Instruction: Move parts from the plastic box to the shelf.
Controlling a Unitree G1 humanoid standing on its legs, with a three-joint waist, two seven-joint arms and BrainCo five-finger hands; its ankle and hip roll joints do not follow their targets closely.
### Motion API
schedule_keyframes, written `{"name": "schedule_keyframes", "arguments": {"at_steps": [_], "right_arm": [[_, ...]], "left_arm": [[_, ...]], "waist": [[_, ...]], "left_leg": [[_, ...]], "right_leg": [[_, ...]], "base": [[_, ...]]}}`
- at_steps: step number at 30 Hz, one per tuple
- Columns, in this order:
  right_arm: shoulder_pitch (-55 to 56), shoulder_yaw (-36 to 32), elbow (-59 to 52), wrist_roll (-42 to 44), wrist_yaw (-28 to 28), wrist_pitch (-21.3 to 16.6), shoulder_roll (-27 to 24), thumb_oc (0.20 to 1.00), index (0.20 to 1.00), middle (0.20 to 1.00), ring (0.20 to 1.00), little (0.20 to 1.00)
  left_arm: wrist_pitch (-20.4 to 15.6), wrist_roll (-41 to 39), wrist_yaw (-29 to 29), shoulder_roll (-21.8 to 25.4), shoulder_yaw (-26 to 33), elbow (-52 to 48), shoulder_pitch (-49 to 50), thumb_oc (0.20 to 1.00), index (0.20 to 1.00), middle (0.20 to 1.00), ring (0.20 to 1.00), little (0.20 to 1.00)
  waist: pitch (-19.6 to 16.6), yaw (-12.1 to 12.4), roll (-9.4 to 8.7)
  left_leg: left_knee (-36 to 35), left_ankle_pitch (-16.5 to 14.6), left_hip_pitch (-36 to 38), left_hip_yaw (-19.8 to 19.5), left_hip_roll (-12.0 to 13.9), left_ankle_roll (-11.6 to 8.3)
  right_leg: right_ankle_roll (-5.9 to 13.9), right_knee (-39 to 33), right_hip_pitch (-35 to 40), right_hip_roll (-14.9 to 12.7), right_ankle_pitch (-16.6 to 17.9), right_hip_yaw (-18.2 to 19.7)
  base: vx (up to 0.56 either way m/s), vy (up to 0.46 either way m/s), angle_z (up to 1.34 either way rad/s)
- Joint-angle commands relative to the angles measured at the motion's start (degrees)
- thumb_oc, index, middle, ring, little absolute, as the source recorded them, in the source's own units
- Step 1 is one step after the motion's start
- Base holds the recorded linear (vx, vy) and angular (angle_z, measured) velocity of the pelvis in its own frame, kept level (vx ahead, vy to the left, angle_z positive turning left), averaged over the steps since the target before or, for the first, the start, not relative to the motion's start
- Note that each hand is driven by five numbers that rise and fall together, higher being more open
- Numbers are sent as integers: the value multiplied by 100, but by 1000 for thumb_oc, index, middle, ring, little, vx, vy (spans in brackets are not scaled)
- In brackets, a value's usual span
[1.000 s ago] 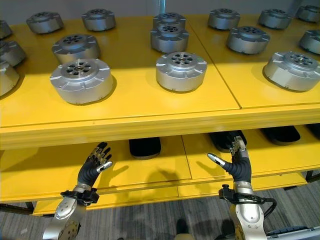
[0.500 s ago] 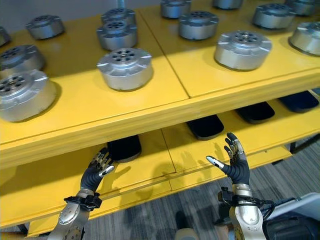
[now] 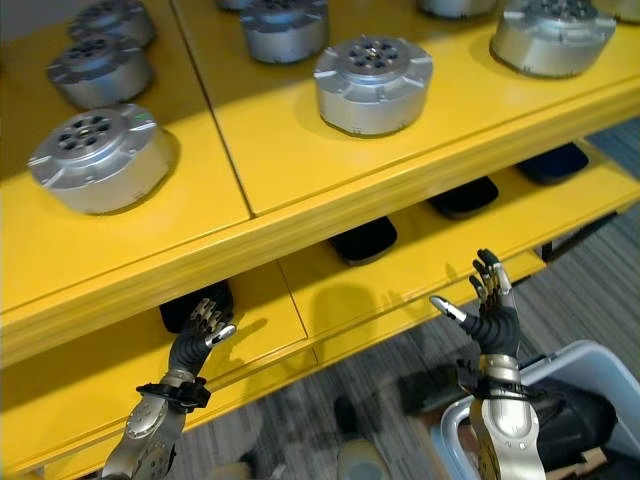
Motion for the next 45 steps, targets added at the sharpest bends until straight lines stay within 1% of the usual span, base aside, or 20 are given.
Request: {"name": "schedule_keyframes", "arguments": {"at_steps": [1, 3, 6, 12, 22, 28, 29, 30, 31, 33, 34, 36, 37, 38, 39, 40, 41, 42, 43, 45], "right_arm": [[282, 8, 64, -44, 35, -367, -42, 1000, 1000, 1000, 1000, 1000], [81, 160, 131, 89, 32, -375, 23, 1000, 1000, 1000, 1000, 1000], [143, 205, 127, 154, 79, -341, 63, 1000, 1000, 1000, 1000, 1000], [190, 265, 207, 183, 119, -219, 72, 1000, 1000, 1000, 1000, 1000], [304, 429, 84, 158, 244, -30, 105, 1000, 1000, 1000, 1000, 1000], [350, 552, 5, 160, 299, 14, 113, 1000, 1000, 1000, 1000, 1000], [345, 579, -22, 150, 302, 25, 116, 1000, 1000, 1000, 1000, 1000], [330, 612, -44, 135, 310, 44, 117, 1000, 1000, 1000, 1000, 1000], [316, 626, -58, 120, 308, 58, 127, 1000, 1000, 1000, 1000, 1000], [257, 659, -83, 38, 245, 60, 167, 1000, 1000, 1000, 1000, 1000], [220, 698, -68, -11, 213, 62, 187, 1000, 1000, 1000, 1000, 1000], [121, 764, -14, -64, 226, 62, 265, 1000, 1000, 1000, 1000, 1000], [60, 788, 12, -91, 199, 68, 326, 1000, 1000, 1000, 1000, 1000], [13, 811, 43, -104, 192, 71, 347, 1000, 1000, 1000, 1000, 1000], [13, 812, 47, -105, 190, 69, 351, 1000, 1000, 1000, 1000, 1000], [-104, 889, 126, -152, 163, 86, 405, 1000, 1000, 1000, 1000, 1000], [-156, 935, 147, -190, 141, 104, 424, 1000, 1000, 1000, 1000, 1000], [-155, 935, 147, -190, 141, 104, 425, 1000, 1000, 1000, 1000, 1000], [-231, 1013, 200, -245, 123, 145, 464, 1000, 1000, 1000, 1000, 1000], [-252, 1043, 133, -273, 130, 168, 485, 1000, 1000, 1000, 1000, 1000]], "left_arm": [[-360, 135, -57, 112, 240, -138, -207, 1000, 1000, 1000, 1000, 1000], [-395, 142, -52, 144, 207, -209, -235, 1000, 1000, 1000, 1000, 1000], [-398, 137, -79, 97, 121, -211, -162, 1000, 1000, 1000, 1000, 1000], [-403, 88, -37, 130, 228, -338, -1, 1000, 1000, 1000, 1000, 1000], [-361, 292, 42, 194, 242, -447, -52, 1000, 1000, 1000, 1000, 1000], [-365, 398, 110, 267, 254, -464, -81, 1000, 1000, 1000, 1000, 1000], [-362, 412, 139, 268, 270, -443, -81, 1000, 1000, 1000, 1000, 1000], [-352, 423, 162, 282, 297, -456, -75, 1000, 1000, 1000, 1000, 1000], [-350, 422, 180, 298, 335, -478, -65, 1000, 1000, 1000, 1000, 1000], [-340, 414, 255, 343, 430, -555, -47, 1000, 1000, 1000, 1000, 1000], [-330, 392, 270, 357, 471, -585, -32, 1000, 1000, 1000, 1000, 1000], [-314, 362, 255, 332, 553, -588, -28, 1000, 1000, 1000, 1000, 1000], [-301, 331, 279, 323, 648, -681, -3, 1000, 1000, 1000, 1000, 1000], [-291, 295, 281, 306, 669, -695, -2, 1000, 1000, 1000, 1000, 1000], [-289, 293, 281, 311, 669, -697, 1, 1000, 1000, 1000, 1000, 1000], [-277, 275, 311, 305, 710, -705, -26, 1000, 1000, 1000, 1000, 1000], [-275, 287, 336, 298, 736, -723, -33, 1000, 1000, 1000, 1000, 1000], [-275, 287, 336, 299, 736, -723, -33, 1000, 1000, 1000, 1000, 1000], [-297, 301, 387, 255, 794, -740, -18, 1000, 1000, 1000, 1000, 1000], [-299, 333, 447, 211, 838, -705, 2, 1000, 1000, 1000, 1000, 1000]], "waist": [[-365, 220, 176], [-406, 240, 134], [-458, 196, 179], [-621, 146, 167], [-806, -45, 215], [-687, -170, 185], [-636, -175, 172], [-557, -139, 180], [-497, -67, 195], [-375, 125, 294], [-386, 186, 369], [-496, 299, 411], [-601, 461, 453], [-671, 533, 435], [-665, 524, 430], [-811, 647, 352], [-874, 694, 292], [-874, 692, 291], [-993, 754, 181], [-1063, 778, 47]], "left_leg": [[126, 353, -369, 595, 547, -65], [196, 345, -415, 413, 292, 33], [-82, 388, -232, 653, 473, 97], [-718, 503, 167, 1141, 644, 188], [-1335, 707, 557, 1465, 667, 328], [-1533, 771, 686, 1739, 683, 404], [-1533, 776, 692, 1810, 700, 407], [-1529, 744, 727, 1909, 741, 417], [-1516, 737, 737, 1994, 790, 404], [-1423, 753, 703, 2214, 979, 337], [-1419, 771, 702, 2324, 1074, 328], [-1484, 758, 756, 2496, 1144, 332], [-1479, 722, 724, 2640, 1202, 301], [-1468, 694, 694, 2704, 1201, 273], [-1460, 686, 705, 2696, 1191, 281], [-1455, 627, 667, 2853, 1162, 225], [-1433, 585, 645, 2937, 1108, 219], [-1430, 584, 645, 2935, 1106, 221], [-1389, 540, 587, 3063, 1080, 174], [-1427, 516, 587, 3174, 1069, 131]], "right_leg": [[85, -123, 646, 874, -169, -418], [116, -134, 533, 971, -97, -127], [152, -106, 515, 1038, -47, 53], [235, -1, 495, 1029, -35, 253], [453, 579, 160, 1007, -85, 477], [606, 1207, -239, 1140, -147, 711], [646, 1291, -325, 1153, -129, 689], [681, 1478, -425, 1131, -209, 491], [686, 1600, -500, 997, -281, 116], [528, 1904, -528, 288, -569, -1358], [434, 2096, -415, -60, -690, -1856], [445, 2299, -190, -472, -709, -1982], [486, 2185, 70, -1021, -644, -2299], [542, 1986, 240, -1267, -553, -2442], [555, 1940, 283, -1276, -537, -2459], [731, 1567, 523, -1743, -140, -2771], [880, 1298, 636, -1995, 191, -2938], [883, 1287, 644, -1996, 198, -2943], [1072, 1045, 704, -2278, 662, -3041], [1273, 745, 698, -2343, 856, -2980]], "base": [[1, 35, -65], [-21, 74, -81], [17, 121, -71], [6, 132, -15], [-66, 119, -25], [-112, 89, -28], [-92, 31, -56], [-95, 9, -66], [-91, -16, -84], [-108, -19, -116], [-94, 0, -121], [-48, -35, -79], [-28, -93, -62], [-26, -73, -67], [4, -119, -65], [9, -123, -49], [3, -128, -53], [3, -161, -73], [17, -183, -83], [29, -224, -64]]}}
